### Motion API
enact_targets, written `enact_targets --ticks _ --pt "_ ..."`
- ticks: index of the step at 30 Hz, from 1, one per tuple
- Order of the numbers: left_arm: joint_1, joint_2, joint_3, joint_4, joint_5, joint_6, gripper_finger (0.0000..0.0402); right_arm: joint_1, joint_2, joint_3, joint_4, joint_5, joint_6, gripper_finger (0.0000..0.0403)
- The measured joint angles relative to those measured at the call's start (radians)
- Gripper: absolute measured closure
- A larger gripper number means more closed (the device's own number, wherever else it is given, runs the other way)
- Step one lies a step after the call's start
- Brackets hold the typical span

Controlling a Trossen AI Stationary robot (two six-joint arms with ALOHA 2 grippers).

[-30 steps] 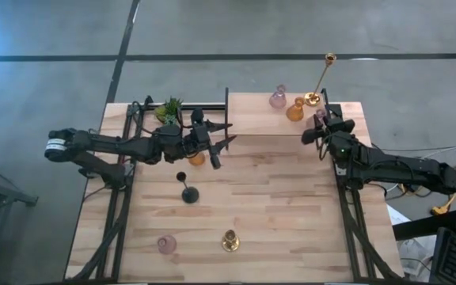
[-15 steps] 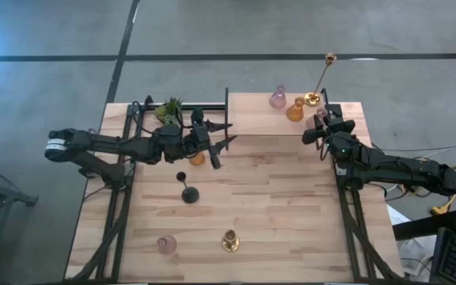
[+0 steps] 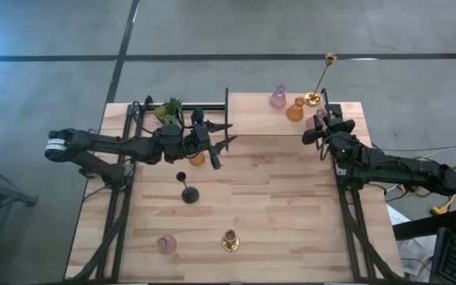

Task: Pick & Place candle stick holders
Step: Put the top pink candle holder on the shelf, then put the black candle holder on the shelf

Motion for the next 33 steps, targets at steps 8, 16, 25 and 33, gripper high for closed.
enact_targets --ticks 8,16,25,33 --pt "0.000 0.000 0.000 0.000 0.000 0.000 0.0227 0.000 0.000 -0.001 -0.004 0.000 -0.029 0.0247" --pt "0.000 0.000 0.000 0.000 0.000 0.000 0.0227 0.000 0.001 -0.003 -0.009 -0.001 -0.038 0.0188" --pt "0.000 0.000 0.000 0.000 0.000 0.000 0.0227 0.000 0.001 -0.003 0.041 -0.001 -0.068 0.0132" --pt "0.000 0.000 0.000 0.000 0.000 0.000 0.0227 0.000 0.001 -0.003 0.164 -0.008 -0.159 0.0106"
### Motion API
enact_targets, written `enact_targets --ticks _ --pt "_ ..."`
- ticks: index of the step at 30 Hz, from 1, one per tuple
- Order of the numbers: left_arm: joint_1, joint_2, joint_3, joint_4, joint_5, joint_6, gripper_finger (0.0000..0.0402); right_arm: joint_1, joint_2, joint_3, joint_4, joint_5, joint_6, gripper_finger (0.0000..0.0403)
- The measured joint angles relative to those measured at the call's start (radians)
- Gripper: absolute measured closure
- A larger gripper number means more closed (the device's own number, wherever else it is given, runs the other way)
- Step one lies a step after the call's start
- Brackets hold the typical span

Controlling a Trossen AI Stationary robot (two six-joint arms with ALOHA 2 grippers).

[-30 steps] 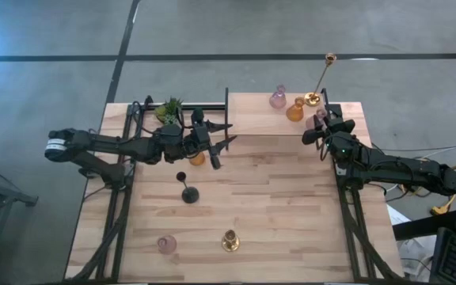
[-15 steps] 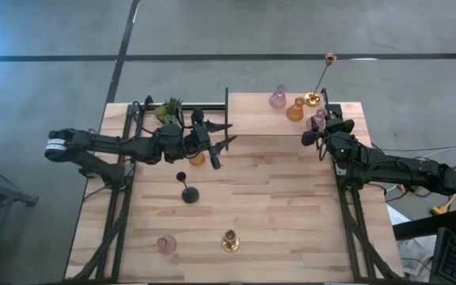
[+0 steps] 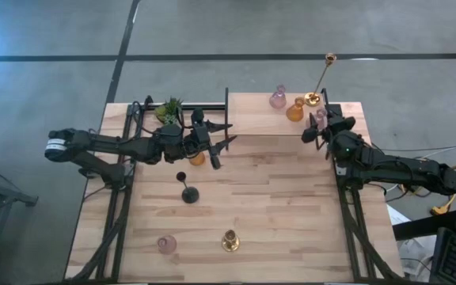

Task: Pick & Place candle stick holders
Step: Put the black candle holder on the shelf

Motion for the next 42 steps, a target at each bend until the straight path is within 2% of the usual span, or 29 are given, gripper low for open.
enact_targets --ticks 4,10,14,19,24,27,30,33,38,42 --pt "0.000 0.000 0.000 -0.004 0.000 0.000 0.0227 0.000 0.000 0.007 0.049 0.000 -0.046 0.0104" --pt "0.000 0.000 0.000 -0.007 0.000 0.000 0.0227 0.009 0.000 0.087 0.050 -0.004 -0.131 0.0113" --pt "0.000 0.000 0.000 -0.014 0.000 -0.009 0.0227 0.033 0.000 0.169 0.041 -0.073 -0.169 0.0121" --pt "0.000 0.000 0.000 -0.043 0.000 -0.018 0.0227 0.069 0.001 0.310 -0.100 -0.291 -0.121 0.0137" --pt "-0.001 -0.009 0.000 -0.051 0.000 0.015 0.0227 0.091 0.004 0.450 -0.257 -0.727 -0.074 0.0166" --pt "-0.001 -0.031 0.000 -0.076 0.000 0.017 0.0227 0.102 0.004 0.501 -0.280 -1.003 -0.057 0.0184" --pt "-0.003 -0.075 0.000 -0.148 0.000 0.014 0.0227 0.117 0.003 0.528 -0.280 -1.177 -0.028 0.0203" --pt "-0.006 -0.136 0.000 -0.251 0.000 -0.008 0.0227 0.149 0.003 0.531 -0.285 -1.232 -0.026 0.0224" --pt "-0.025 -0.251 0.000 -0.425 -0.006 -0.040 0.0227 0.222 0.047 0.529 -0.295 -1.237 -0.030 0.0263" --pt "-0.049 -0.344 0.000 -0.567 -0.090 -0.095 0.0227 0.295 0.113 0.529 -0.296 -1.219 -0.061 0.0294"
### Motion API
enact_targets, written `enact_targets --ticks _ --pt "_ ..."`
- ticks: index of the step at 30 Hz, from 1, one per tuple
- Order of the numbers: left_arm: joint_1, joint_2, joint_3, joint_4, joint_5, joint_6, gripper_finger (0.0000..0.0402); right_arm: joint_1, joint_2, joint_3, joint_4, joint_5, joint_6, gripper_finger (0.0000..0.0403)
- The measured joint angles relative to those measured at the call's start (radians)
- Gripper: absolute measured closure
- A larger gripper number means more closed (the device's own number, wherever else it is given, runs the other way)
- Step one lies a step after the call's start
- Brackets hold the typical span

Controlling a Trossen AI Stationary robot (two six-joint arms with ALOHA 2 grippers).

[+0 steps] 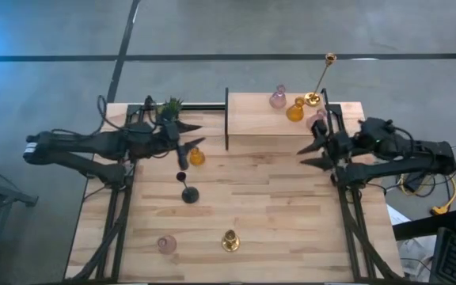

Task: Pick & Place candle stick holders
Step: Put the black candle holder on the shelf

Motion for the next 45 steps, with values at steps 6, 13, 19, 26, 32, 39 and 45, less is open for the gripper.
enact_targets --ticks 6,13,19,26,32,39,45 --pt "-0.059 -0.095 -0.002 -0.215 -0.072 -0.141 0.0227 0.129 0.055 -0.001 0.010 0.001 -0.045 0.0339" --pt "-0.169 -0.144 -0.055 -0.347 -0.216 -0.299 0.0227 0.284 0.053 0.006 -0.001 0.160 -0.048 0.0378" --pt "-0.293 -0.148 -0.099 -0.418 -0.314 -0.436 0.0227 0.412 0.076 0.082 -0.120 0.374 -0.065 0.0393" --pt "-0.395 -0.148 -0.132 -0.517 -0.405 -0.556 0.0227 0.498 0.156 0.171 -0.217 0.511 -0.071 0.0394" --pt "-0.421 -0.149 -0.131 -0.691 -0.427 -0.693 0.0227 0.508 0.224 0.236 -0.288 0.526 -0.066 0.0394" --pt "-0.446 -0.144 -0.152 -0.782 -0.285 -0.804 0.0227 0.508 0.257 0.272 -0.320 0.534 -0.063 0.0394" --pt "-0.488 -0.140 -0.258 -0.665 -0.257 -0.821 0.0227 0.508 0.249 0.269 -0.324 0.601 -0.063 0.0394"
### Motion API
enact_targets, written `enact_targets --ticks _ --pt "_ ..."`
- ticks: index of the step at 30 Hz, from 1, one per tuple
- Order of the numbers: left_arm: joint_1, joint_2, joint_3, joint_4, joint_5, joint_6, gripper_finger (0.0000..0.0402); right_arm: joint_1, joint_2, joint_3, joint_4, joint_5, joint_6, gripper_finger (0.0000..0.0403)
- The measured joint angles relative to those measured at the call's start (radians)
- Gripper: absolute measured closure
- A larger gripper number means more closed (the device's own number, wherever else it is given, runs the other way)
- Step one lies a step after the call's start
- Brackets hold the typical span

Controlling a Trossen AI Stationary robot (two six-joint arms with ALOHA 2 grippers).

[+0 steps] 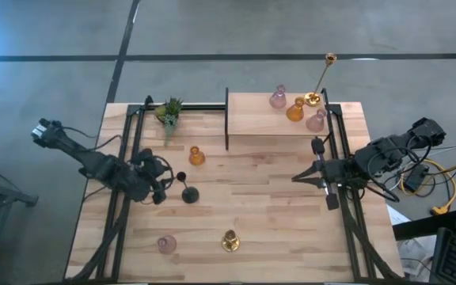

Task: Pick & Place candle stick holders
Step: Put the black candle holder on the shelf

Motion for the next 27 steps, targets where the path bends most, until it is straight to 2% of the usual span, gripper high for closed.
enact_targets --ticks 4,13,27 --pt "-0.008 0.000 -0.079 0.162 0.041 0.029 0.0227 0.000 -0.005 -0.003 0.002 0.004 0.000 0.0394" --pt "-0.009 0.000 -0.172 0.425 0.039 0.135 0.0227 0.000 -0.005 -0.004 0.006 0.004 0.000 0.0394" --pt "-0.008 0.000 -0.183 0.520 -0.013 0.201 0.0227 0.000 -0.005 -0.009 0.006 0.004 -0.004 0.0394"
